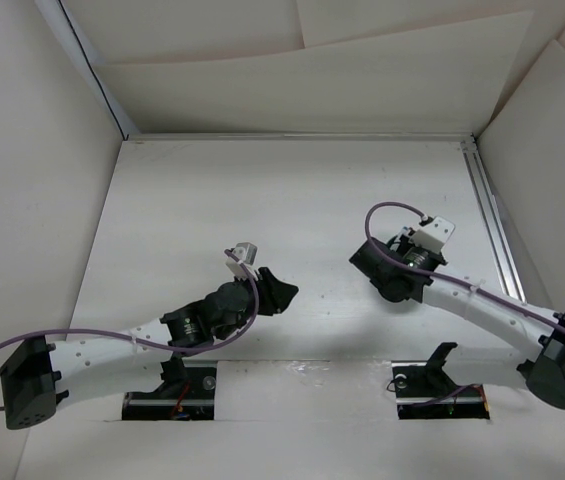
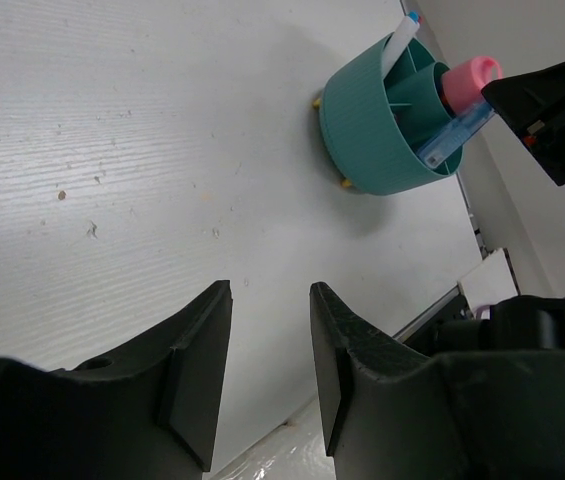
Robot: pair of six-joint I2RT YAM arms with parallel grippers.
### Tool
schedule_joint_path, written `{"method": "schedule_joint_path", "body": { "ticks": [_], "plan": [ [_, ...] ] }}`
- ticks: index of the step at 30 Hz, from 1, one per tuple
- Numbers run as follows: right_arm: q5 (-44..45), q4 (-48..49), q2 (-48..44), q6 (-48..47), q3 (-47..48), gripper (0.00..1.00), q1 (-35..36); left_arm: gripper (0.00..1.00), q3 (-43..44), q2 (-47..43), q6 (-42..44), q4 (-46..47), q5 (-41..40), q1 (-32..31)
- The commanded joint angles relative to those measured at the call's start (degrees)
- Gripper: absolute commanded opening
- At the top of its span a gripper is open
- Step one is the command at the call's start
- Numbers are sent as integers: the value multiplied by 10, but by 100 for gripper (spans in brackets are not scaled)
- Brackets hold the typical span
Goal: Sort the stationery into containers
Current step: Place the pen in the storage box, then reset both arms
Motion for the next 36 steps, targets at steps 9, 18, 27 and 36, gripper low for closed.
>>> {"method": "schedule_joint_path", "body": {
  "ticks": [9,18,27,36],
  "plan": [
    [39,-103,47,112,43,35,34,33,-13,-7,-8,14,4,2],
    [39,-109,5,98,67,53,54,41,-2,-32,-8,-13,-8,2],
    [-51,26,-70,-116,91,64,72,49,20,-85,-8,-106,-67,2],
    [-390,295,-274,-356,-17,100,72,99,38,-165,-26,-220,-92,2]
  ]
}}
